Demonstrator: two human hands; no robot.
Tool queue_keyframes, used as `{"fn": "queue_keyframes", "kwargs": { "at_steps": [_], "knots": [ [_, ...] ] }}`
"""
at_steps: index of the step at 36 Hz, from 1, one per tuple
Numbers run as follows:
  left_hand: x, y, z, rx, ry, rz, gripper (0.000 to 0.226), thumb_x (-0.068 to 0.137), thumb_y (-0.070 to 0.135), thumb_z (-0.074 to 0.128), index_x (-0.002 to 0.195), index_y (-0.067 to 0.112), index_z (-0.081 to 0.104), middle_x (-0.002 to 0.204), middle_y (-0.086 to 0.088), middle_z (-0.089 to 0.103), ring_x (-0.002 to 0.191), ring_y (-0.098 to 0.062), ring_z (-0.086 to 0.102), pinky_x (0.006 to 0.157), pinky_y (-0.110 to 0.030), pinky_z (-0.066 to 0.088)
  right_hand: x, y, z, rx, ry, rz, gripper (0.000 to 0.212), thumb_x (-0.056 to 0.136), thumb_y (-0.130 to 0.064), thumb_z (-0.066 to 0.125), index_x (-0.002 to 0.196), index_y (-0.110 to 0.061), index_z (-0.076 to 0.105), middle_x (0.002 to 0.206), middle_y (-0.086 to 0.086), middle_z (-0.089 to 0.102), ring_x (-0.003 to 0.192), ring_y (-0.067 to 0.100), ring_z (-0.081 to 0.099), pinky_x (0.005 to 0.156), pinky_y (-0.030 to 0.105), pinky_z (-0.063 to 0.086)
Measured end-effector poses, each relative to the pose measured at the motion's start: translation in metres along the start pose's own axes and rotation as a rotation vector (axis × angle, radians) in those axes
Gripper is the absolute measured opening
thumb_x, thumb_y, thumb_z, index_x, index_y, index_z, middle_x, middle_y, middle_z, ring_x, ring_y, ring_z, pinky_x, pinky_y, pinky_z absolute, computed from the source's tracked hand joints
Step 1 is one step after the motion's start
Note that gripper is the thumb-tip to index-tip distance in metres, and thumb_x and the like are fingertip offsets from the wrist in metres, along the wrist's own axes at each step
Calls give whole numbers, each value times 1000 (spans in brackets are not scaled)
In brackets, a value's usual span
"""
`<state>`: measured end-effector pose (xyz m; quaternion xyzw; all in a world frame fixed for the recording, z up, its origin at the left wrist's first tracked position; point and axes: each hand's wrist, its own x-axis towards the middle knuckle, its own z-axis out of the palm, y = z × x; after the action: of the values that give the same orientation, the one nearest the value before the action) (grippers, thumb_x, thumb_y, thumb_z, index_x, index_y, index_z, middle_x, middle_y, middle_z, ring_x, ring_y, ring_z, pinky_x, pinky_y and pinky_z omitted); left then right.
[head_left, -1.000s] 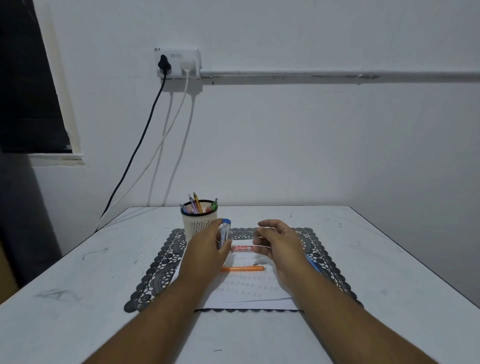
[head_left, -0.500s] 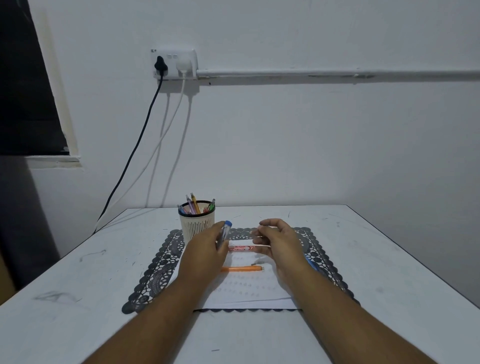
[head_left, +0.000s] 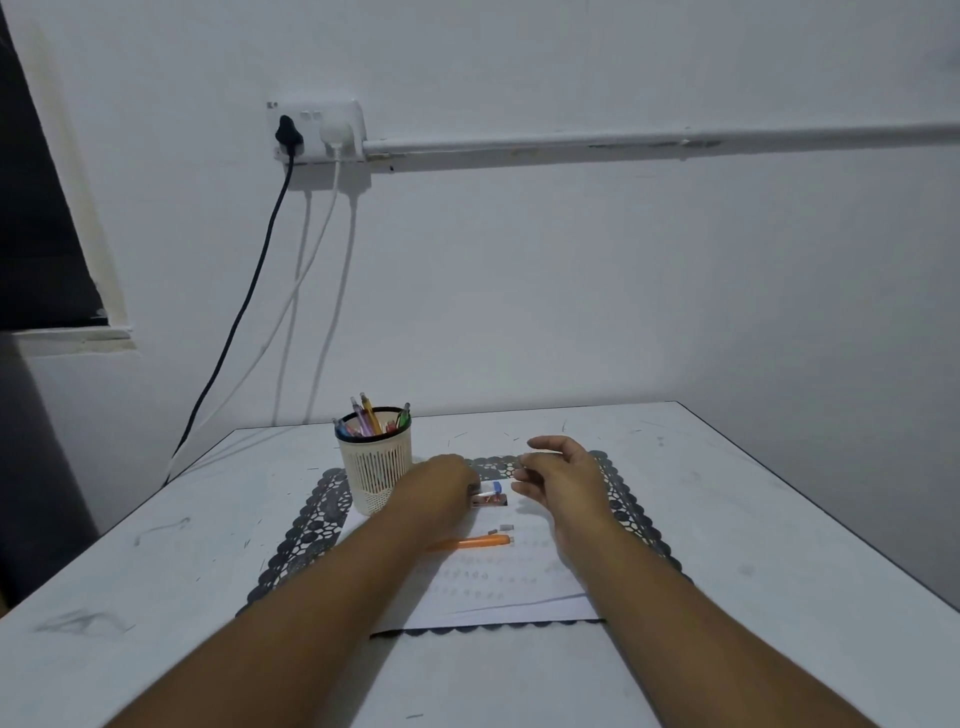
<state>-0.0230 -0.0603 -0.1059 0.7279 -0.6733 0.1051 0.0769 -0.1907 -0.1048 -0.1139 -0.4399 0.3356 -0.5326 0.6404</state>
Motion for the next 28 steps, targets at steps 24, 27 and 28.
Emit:
{"fn": "queue_keyframes", "kwargs": {
  "at_steps": [24, 27, 28],
  "knots": [
    [12, -3, 0, 81, 60, 82, 43, 100, 13, 53, 142, 21, 54, 134, 1, 54, 127, -21, 45, 91, -41, 53, 4, 0, -3, -102, -38, 11, 18, 95, -1, 64, 110, -12, 60, 81, 10, 75, 65, 24, 65, 51, 33, 56],
    [-1, -6, -14, -53, 90, 98, 33, 101, 20, 56, 133, 25, 62, 126, 4, 60, 120, -18, 53, 93, -38, 51, 5, 3, -2, -146, -19, 9, 19, 95, -2, 62, 109, -15, 59, 83, 10, 78, 64, 24, 66, 52, 33, 55],
    [-8, -8, -18, -123, 81, 99, 27, 101, 23, 58, 127, 25, 67, 119, 5, 64, 112, -15, 57, 92, -37, 52, 6, 3, -2, -159, -14, 8, 19, 95, -2, 61, 108, -16, 59, 83, 10, 78, 64, 25, 67, 53, 33, 55]
  ]
}}
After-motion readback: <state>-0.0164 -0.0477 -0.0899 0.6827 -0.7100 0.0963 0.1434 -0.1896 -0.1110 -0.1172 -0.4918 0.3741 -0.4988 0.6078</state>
